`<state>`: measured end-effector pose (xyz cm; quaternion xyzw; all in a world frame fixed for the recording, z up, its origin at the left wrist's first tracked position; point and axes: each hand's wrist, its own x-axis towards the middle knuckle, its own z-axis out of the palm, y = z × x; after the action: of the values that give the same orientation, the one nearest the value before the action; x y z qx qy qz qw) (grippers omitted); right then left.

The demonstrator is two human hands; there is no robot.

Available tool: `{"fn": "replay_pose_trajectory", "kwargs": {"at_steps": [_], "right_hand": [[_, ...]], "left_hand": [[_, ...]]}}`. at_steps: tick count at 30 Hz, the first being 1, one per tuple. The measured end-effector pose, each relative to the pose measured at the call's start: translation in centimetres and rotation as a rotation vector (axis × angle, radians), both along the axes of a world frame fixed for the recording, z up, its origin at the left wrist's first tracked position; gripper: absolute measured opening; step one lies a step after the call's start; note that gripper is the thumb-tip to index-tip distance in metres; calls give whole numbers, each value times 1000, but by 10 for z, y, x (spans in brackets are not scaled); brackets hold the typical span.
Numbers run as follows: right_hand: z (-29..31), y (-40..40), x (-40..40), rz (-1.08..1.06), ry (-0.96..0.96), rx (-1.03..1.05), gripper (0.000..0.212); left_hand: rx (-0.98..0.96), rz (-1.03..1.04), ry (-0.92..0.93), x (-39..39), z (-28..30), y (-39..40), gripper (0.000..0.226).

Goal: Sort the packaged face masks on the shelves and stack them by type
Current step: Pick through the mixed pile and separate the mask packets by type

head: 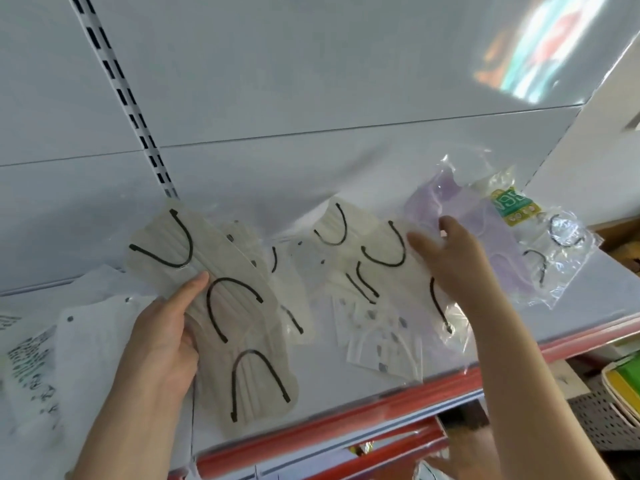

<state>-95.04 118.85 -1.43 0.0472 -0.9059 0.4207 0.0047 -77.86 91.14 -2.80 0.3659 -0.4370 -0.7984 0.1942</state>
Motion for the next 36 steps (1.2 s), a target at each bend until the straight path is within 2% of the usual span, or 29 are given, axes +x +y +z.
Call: {"fn": "replay_pose_trajectory", "kwargs": {"at_steps": [2, 4, 6, 9, 11, 14, 17, 20, 23, 26, 28, 30, 33, 34, 36], "right_hand": [[5, 18, -21, -20, -11, -25, 52], [8, 35, -37, 2, -34, -70, 52], [10, 49, -51, 26, -34, -30, 59], [4, 58, -70, -3, 61, 315, 87], [1, 43, -63, 10, 186, 454, 95], [-4, -8, -33, 267, 372, 557, 88], [-15, -62, -9, 437, 349, 670, 86], [-15, -79, -19, 340, 196, 552, 78], [-3, -58, -48, 160, 204, 418, 45], [3, -48, -48, 267, 139, 391, 25], [-3, -66, -25, 423, 54, 446, 37], [-17, -93, -1, 477, -22, 487, 53], [-29, -122, 5, 428, -17, 566, 49], [-32, -125, 1, 432, -45, 545, 42], [-34, -124, -9, 471, -115, 373, 31]], "left_hand": [[-23, 18, 5, -2, 3, 2, 38], [-44, 38, 12, -4, 5, 6, 39], [-46, 67, 14, -6, 6, 12, 39], [-69, 101, 13, -8, 5, 24, 42], [-88, 126, 9, -11, 4, 31, 43], [-99, 152, 17, -11, 4, 37, 45], [-99, 192, 22, -6, 5, 36, 43], [-86, 198, 10, 1, 6, 36, 39], [-68, 236, 26, 8, 8, 36, 38], [-55, 273, 36, 11, 10, 38, 35], [-55, 263, 36, 10, 12, 39, 34], [-59, 261, 37, 9, 14, 41, 33], [-73, 259, 40, 11, 15, 41, 32], [-75, 258, 40, 11, 15, 40, 32], [-67, 248, 46, 13, 15, 39, 34]]}}
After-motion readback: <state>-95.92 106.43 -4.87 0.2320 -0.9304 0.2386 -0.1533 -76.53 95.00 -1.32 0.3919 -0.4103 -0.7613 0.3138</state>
